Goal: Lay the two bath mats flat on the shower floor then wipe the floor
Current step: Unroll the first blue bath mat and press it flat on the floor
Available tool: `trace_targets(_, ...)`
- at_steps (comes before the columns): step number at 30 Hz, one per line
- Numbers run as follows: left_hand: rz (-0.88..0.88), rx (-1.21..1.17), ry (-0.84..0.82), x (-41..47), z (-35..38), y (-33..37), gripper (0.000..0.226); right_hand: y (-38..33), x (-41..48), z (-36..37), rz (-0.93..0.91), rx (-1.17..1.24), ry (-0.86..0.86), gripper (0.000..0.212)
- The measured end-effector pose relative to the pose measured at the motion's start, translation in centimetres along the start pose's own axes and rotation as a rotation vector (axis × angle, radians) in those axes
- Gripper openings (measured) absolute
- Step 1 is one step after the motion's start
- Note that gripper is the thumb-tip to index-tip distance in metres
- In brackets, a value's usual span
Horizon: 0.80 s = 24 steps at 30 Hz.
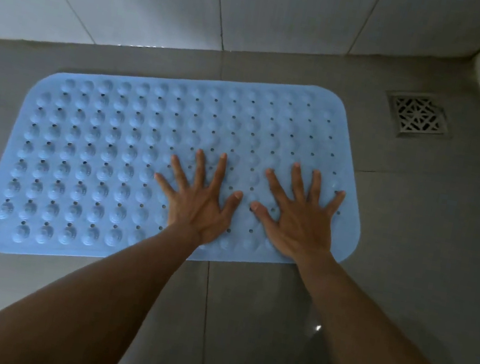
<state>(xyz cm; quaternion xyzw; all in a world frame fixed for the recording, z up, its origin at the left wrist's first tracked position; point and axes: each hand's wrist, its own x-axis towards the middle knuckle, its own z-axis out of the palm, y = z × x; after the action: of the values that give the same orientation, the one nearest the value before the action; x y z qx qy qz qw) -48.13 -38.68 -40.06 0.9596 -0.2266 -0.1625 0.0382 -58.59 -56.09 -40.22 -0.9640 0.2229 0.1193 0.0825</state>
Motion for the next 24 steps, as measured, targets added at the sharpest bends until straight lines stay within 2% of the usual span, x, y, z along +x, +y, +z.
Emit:
trace_targets(7,-0.033,0.048,-0.02,0.4,0.1,0.4,0.077,0.2,0.3,-0.5,-0.008,0.006,-0.051,0.076)
trace_targets(24,-0.012,-0.016,-0.248,0.6,-2.4,-0.2,0.077,-0.3,0.8,-2.0,0.028,0.003,-0.297,0.074)
